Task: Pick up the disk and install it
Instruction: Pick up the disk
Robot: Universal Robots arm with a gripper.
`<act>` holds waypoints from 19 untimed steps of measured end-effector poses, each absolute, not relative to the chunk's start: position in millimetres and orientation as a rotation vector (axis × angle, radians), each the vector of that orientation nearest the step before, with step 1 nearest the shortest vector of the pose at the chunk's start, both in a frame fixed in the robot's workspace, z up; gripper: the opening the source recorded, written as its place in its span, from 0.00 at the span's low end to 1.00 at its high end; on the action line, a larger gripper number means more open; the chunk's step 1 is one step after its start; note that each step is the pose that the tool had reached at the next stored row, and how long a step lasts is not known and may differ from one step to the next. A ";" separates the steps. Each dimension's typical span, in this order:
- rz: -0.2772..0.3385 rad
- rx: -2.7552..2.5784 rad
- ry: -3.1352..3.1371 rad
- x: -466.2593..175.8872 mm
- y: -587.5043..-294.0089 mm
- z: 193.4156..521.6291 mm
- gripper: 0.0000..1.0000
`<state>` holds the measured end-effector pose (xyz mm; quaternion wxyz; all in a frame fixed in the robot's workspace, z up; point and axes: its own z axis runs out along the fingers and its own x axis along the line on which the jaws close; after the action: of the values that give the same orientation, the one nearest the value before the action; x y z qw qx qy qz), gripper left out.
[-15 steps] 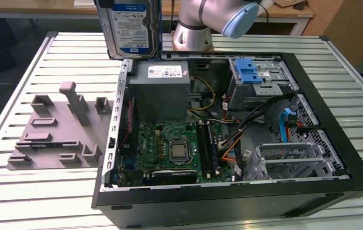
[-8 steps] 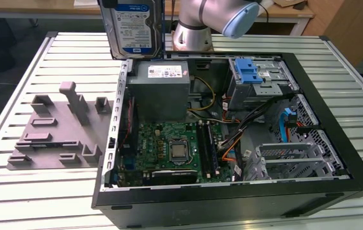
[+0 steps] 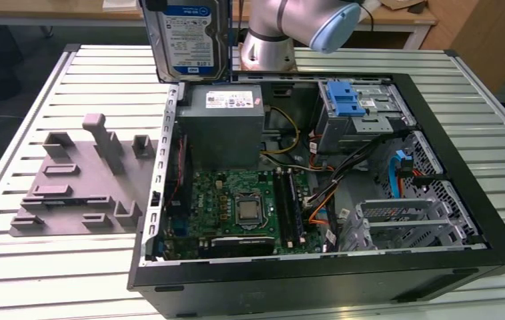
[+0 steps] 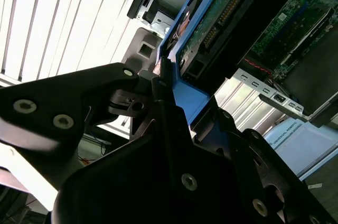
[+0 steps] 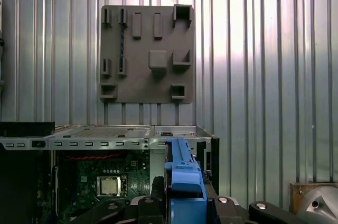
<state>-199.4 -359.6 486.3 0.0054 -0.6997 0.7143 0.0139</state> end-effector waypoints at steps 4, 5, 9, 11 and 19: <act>0.044 -2.191 2.236 -199.3 -359.7 486.3 0.37; 0.044 -2.191 2.236 -199.3 -360.0 486.3 0.37; 0.044 -2.191 2.236 -199.3 -364.0 486.3 0.37; 0.044 -2.191 2.236 -199.3 -365.7 486.3 0.37; 0.044 -2.191 2.236 -193.7 -365.9 486.2 0.37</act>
<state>-193.7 -365.9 486.2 0.0054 -0.6997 0.7142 0.0139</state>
